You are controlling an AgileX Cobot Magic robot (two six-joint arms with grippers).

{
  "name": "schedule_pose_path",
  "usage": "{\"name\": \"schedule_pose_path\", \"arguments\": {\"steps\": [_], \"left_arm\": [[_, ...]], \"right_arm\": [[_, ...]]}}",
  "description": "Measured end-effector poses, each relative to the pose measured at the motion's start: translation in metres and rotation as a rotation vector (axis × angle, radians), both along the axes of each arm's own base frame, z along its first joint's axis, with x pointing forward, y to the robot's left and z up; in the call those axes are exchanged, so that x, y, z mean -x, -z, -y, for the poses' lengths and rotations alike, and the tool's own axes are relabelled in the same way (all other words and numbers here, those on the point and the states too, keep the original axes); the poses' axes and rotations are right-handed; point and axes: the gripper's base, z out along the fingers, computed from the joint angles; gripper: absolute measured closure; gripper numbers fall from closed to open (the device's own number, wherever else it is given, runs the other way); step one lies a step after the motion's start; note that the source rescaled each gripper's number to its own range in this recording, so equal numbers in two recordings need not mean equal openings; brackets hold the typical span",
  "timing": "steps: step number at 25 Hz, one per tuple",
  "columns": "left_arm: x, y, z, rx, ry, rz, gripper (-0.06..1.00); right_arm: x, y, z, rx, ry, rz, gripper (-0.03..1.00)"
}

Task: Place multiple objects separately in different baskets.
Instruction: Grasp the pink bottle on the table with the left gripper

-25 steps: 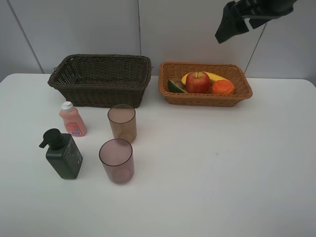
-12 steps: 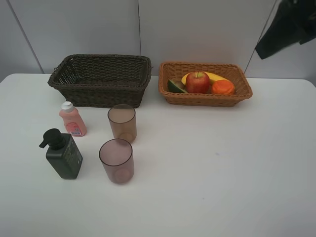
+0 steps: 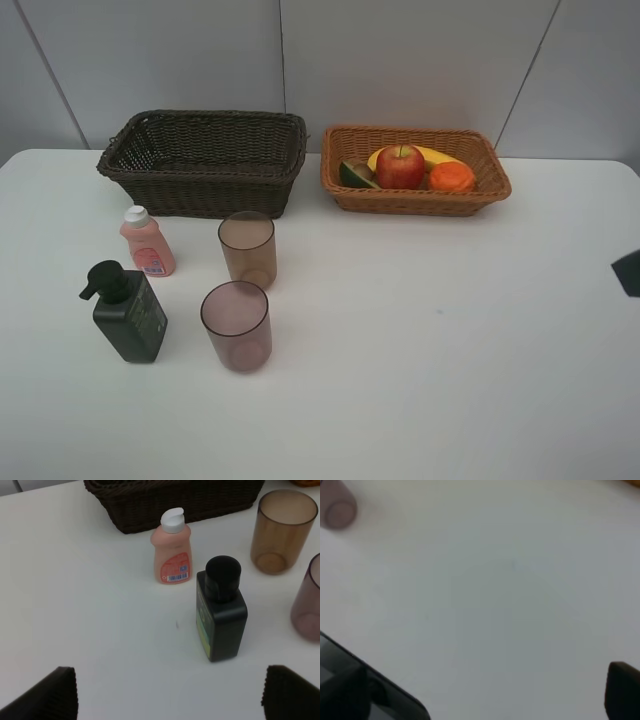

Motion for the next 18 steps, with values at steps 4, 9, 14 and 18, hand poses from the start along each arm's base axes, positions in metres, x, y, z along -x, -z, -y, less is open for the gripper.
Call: {"name": "schedule_pose_path", "arguments": {"steps": [4,9,14,18], "left_arm": [[0.000,0.000,0.000,0.000,0.000,0.000,-0.03],[0.000,0.000,0.000,0.000,0.000,0.000,-0.03],[0.000,0.000,0.000,0.000,0.000,0.000,-0.03],[0.000,0.000,0.000,0.000,0.000,0.000,-0.03]], "right_arm": [[0.028,0.019,0.009,-0.017,0.004,0.065,-0.02],[0.047,0.041,0.014,-0.039,0.012,0.127,-0.02],[0.057,0.051,0.015,-0.108,0.027,0.220,-0.02],[0.067,0.049,0.018,-0.147,0.041,0.298,-0.02]]}}
